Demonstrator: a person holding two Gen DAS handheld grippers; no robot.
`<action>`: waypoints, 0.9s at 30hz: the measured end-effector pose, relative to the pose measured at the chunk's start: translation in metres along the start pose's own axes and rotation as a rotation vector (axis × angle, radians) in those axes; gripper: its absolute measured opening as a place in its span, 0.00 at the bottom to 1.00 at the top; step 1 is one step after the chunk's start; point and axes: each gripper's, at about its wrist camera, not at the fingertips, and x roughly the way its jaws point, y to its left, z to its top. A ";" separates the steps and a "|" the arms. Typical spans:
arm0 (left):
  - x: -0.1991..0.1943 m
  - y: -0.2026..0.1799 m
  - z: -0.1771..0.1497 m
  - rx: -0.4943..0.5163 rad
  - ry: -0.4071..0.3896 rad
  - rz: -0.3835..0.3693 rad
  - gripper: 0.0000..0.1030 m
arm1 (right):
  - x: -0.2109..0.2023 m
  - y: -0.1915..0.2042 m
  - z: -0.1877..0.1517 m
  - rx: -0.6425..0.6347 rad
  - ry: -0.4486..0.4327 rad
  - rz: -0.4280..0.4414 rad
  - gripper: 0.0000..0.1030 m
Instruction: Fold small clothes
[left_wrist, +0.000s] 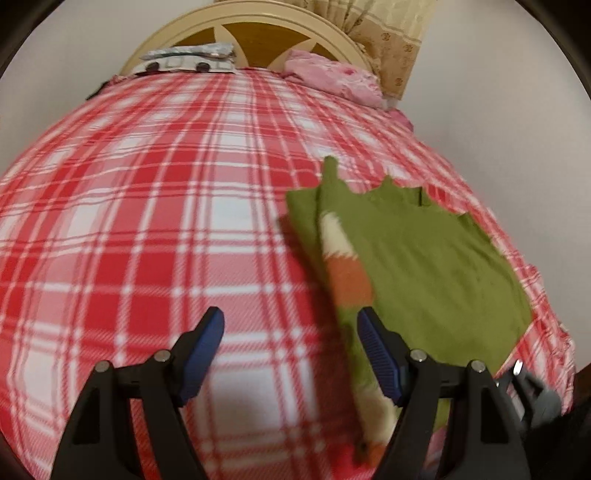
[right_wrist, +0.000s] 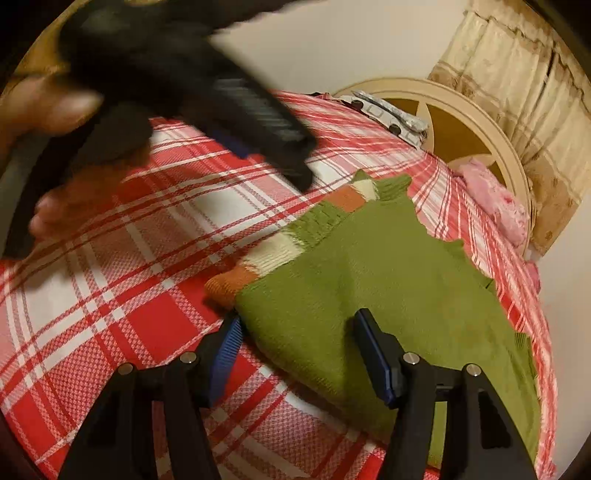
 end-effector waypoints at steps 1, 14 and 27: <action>0.004 -0.001 0.003 -0.003 0.004 -0.012 0.75 | -0.001 0.002 0.000 -0.009 -0.005 -0.001 0.61; 0.056 0.000 0.038 -0.063 0.007 -0.091 0.75 | 0.002 0.002 -0.002 -0.002 -0.002 0.040 0.48; 0.072 -0.009 0.047 -0.061 0.026 -0.189 0.16 | -0.007 -0.029 0.006 0.085 -0.014 0.157 0.06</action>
